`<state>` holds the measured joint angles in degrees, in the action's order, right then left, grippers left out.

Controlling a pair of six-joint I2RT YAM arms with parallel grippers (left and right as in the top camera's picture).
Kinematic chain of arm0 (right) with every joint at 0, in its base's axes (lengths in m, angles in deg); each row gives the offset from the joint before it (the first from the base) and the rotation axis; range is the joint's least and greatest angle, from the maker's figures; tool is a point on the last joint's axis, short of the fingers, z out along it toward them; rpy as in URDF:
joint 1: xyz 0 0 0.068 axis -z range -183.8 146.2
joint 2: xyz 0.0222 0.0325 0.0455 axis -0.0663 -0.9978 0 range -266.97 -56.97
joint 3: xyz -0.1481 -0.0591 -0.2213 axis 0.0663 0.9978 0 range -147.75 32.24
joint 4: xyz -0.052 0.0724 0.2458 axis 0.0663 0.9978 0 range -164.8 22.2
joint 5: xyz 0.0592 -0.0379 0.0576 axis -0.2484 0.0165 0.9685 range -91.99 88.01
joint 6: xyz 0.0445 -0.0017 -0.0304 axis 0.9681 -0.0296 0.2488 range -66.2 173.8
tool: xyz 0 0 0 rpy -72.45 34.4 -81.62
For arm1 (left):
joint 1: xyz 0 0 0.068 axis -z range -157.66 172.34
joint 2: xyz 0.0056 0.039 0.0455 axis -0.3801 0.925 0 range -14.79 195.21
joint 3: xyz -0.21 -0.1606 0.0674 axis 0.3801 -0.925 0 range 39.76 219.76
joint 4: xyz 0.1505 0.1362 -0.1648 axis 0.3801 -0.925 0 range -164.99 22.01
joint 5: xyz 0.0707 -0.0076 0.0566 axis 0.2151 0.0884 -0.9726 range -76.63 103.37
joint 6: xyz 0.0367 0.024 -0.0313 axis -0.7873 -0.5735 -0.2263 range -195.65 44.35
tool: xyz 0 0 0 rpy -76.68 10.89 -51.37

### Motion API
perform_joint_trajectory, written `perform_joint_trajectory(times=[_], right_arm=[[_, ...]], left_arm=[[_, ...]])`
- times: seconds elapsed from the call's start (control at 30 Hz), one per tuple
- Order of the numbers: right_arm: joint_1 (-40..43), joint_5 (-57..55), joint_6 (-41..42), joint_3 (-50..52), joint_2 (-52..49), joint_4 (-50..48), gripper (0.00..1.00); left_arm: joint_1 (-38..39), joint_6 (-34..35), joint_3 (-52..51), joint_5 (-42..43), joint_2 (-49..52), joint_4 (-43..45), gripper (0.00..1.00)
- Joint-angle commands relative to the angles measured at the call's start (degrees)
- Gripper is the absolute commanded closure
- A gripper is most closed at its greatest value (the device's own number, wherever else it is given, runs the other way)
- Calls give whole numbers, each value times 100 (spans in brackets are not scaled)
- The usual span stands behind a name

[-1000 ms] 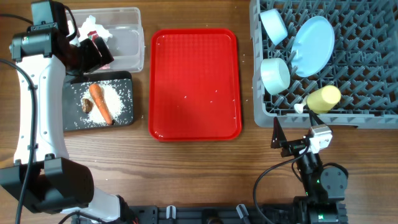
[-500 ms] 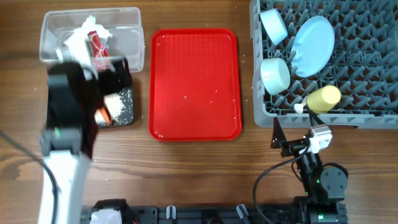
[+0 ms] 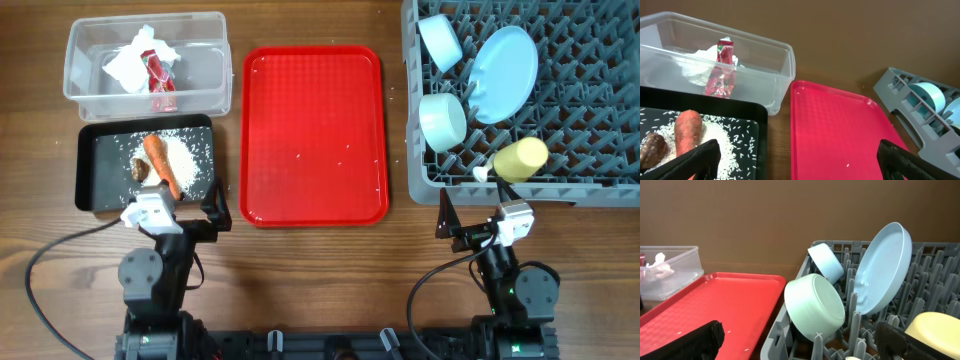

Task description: Sort waste into correct bins and load items into the dishwasher rack

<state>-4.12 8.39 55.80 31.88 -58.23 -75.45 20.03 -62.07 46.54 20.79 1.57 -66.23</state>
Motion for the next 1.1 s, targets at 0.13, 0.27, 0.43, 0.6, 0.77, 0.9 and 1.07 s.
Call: perform_joint_trajectory(times=[0.13, 0.27, 0.43, 0.6, 0.77, 0.9, 1.07], right_arm=[[24, -48, -44, 7, 28, -15, 0], [24, -48, -44, 7, 28, -13, 0], [24, -48, -46, 7, 28, -13, 0], [24, -48, -44, 7, 28, -13, 0], [24, -48, -44, 7, 28, -13, 0], [24, -48, -42, 7, 28, -15, 0], [24, -50, -44, 7, 28, -13, 0]], left_arm=[[-4, -111, -601, 68, -1368, 59, 0], [0, -109, -647, 72, -1620, -385, 0], [22, -94, -647, 66, -1620, -544, 0], [22, -94, -647, 68, -1598, -544, 0], [22, -94, -645, 68, -1598, -544, 0], [22, -94, -647, 68, -1598, -544, 0], [22, -94, -645, 68, -1598, -544, 0]])
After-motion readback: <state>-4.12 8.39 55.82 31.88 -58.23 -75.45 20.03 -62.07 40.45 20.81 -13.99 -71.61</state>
